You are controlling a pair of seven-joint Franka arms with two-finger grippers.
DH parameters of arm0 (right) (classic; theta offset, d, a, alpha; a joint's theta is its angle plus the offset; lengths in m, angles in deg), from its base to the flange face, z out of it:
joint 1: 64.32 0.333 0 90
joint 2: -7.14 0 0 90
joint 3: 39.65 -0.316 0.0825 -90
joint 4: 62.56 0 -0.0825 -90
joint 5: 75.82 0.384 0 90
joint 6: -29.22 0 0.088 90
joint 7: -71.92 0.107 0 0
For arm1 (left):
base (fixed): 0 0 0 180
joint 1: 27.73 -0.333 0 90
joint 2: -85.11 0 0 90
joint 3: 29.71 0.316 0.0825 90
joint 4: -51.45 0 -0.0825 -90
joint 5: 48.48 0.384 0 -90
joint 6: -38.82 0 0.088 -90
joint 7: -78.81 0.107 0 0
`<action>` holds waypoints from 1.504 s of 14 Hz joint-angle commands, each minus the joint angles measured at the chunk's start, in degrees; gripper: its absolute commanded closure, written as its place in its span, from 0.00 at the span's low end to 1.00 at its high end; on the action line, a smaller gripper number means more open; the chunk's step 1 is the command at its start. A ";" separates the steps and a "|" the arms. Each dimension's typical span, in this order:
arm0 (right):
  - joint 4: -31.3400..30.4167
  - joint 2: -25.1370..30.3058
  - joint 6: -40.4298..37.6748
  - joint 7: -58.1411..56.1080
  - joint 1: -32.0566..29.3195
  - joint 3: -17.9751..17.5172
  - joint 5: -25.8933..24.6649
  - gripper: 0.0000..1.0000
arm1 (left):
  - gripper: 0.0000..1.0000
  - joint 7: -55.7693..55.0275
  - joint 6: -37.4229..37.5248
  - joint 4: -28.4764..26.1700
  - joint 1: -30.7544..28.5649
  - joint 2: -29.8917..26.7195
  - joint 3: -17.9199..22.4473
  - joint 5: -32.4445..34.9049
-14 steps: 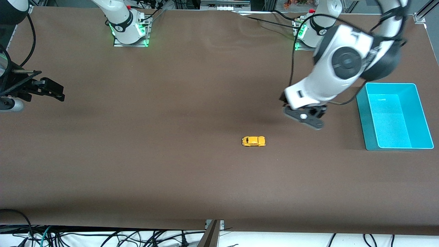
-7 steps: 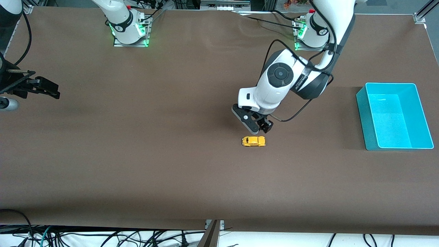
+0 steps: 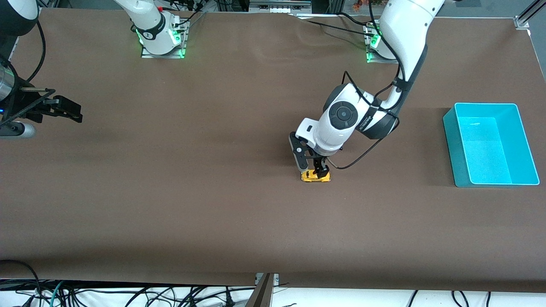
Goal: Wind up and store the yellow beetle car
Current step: 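Reach the left gripper down over the yellow car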
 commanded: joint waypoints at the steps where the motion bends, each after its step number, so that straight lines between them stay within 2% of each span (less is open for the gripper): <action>1: -0.76 0.78 0.17 -0.01 -0.08 0.10 0.06 0.00 | 0.00 6.18 -1.69 0.81 -0.06 2.03 0.07 -0.02; 6: -0.85 0.86 -0.10 0.25 0.01 0.10 0.24 0.00 | 0.00 9.62 -1.78 1.07 -0.50 3.69 0.33 0.07; 21: -0.85 0.77 0.17 0.25 0.01 0.10 0.32 0.00 | 0.00 8.92 -6.35 3.53 -0.15 8.80 1.65 -0.11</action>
